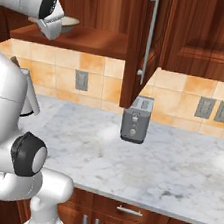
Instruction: Pick up the bowls from the cabinet and place each bowl in front of a stool on the dining counter.
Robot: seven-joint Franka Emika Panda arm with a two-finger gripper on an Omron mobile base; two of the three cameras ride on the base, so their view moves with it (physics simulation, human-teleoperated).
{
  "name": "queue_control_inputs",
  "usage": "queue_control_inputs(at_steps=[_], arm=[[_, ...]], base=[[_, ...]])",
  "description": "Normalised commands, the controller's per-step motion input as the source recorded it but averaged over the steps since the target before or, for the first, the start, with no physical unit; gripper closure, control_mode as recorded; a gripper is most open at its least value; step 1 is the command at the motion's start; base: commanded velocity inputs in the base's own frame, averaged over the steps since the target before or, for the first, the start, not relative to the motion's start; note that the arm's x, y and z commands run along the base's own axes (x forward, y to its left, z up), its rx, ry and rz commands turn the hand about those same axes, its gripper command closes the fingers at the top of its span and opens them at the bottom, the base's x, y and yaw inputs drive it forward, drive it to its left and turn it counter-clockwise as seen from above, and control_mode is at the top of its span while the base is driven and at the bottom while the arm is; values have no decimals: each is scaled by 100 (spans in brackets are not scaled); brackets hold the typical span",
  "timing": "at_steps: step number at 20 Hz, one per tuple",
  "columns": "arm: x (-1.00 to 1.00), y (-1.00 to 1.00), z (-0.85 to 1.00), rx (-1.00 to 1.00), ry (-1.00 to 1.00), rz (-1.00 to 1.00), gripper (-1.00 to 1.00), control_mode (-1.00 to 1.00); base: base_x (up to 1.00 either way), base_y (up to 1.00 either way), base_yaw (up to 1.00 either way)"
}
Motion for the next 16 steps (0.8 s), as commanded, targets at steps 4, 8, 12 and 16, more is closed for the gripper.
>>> queue_control_inputs(at_steps=[4, 8, 12, 16], arm=[[37, 24, -27, 12, -1, -9, -100, -100], [33, 13, -28, 11, -7, -9, -100, -100], [44, 5, -14, 12, -8, -10, -100, -100], [51, 0, 0, 4, -1, -3, -100, -100]], base=[[0, 0, 0], [0, 0, 0], [0, 0, 0], [0, 0, 0]])
